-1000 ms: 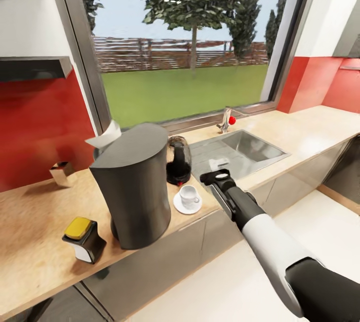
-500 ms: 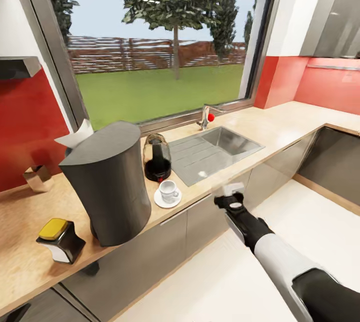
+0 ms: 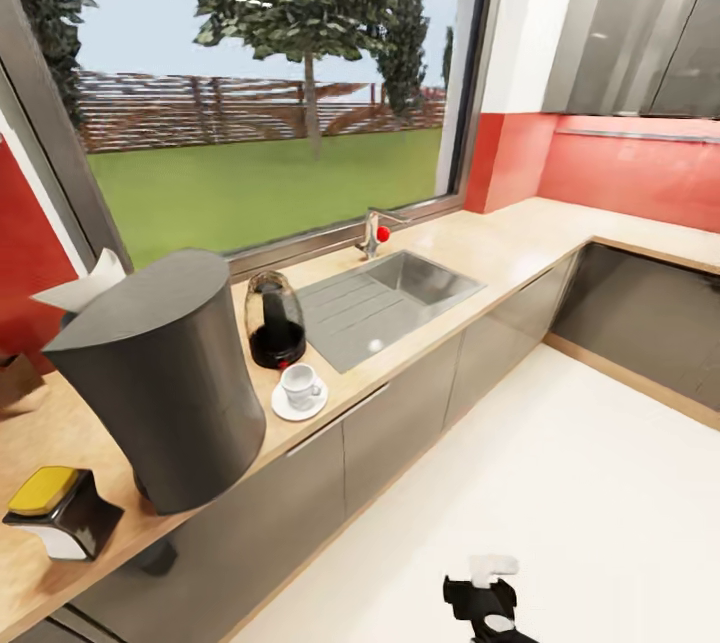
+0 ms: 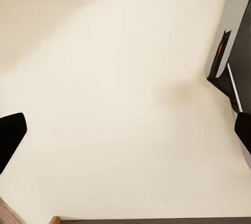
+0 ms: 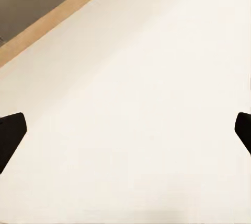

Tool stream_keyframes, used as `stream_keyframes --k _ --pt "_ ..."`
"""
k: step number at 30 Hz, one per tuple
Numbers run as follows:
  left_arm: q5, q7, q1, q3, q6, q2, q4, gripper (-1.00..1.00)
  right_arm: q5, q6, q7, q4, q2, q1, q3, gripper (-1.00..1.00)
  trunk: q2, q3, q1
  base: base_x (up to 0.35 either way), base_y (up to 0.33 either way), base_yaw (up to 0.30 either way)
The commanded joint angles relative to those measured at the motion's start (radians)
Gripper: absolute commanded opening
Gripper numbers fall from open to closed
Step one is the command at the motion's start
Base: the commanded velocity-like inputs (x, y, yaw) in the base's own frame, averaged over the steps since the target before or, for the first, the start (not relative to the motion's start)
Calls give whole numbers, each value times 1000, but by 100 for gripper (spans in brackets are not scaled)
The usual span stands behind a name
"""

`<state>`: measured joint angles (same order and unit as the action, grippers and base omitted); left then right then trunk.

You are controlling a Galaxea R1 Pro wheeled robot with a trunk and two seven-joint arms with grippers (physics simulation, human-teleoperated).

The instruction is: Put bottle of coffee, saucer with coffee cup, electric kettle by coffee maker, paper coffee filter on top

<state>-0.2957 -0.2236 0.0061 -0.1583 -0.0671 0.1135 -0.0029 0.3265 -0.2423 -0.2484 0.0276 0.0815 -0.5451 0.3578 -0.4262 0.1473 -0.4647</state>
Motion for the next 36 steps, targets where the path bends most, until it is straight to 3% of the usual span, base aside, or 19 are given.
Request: stream_keyframes --k 1,4,12,14,15,19,21,22,24,33,36 --pt "-9 -1 0 -8 -3 -1 2 100 8 25 -2 -1 1 33 10 100 -2 1 -1 0 0 -256" --pt "-10 6 0 -7 2 -13 5 100 8 127 1 -2 1 125 10 100 -2 0 -1 0 0 -138" --pt "-8 6 3 -9 12 -30 38 100 8 199 1 -3 1 318 11 100 -2 0 -1 0 0 -13" --pt "-8 1 4 -9 12 -31 45 100 8 255 17 -3 1 333 11 100 -2 0 -1 0 0 0" --pt "-8 1 6 -9 12 -30 47 100 8 297 72 -3 -1 339 11 100 -2 0 -1 0 0 0" --pt "-8 3 13 -9 47 -27 50 100 7 328 175 -4 -5 350 11 100 -2 0 -1 0 0 0" --pt "-8 2 17 -9 125 -27 50 100 7 331 187 -4 -7 361 11 100 -2 0 -1 0 0 0" --pt "-4 2 20 -10 237 -26 49 100 7 333 191 -4 -8 377 11 100 -2 0 -1 0 0 0" --pt "-1 1 21 -11 289 -26 49 100 7 333 193 -3 -7 391 12 100 -2 0 -1 0 0 0" --pt "-1 0 22 -15 311 -29 41 100 10 340 193 -4 -7 407 10 100 -2 0 -1 0 0 0" --pt "-5 0 22 -13 311 -29 40 100 11 448 194 -2 -8 411 9 100 -2 0 -1 0 0 0"
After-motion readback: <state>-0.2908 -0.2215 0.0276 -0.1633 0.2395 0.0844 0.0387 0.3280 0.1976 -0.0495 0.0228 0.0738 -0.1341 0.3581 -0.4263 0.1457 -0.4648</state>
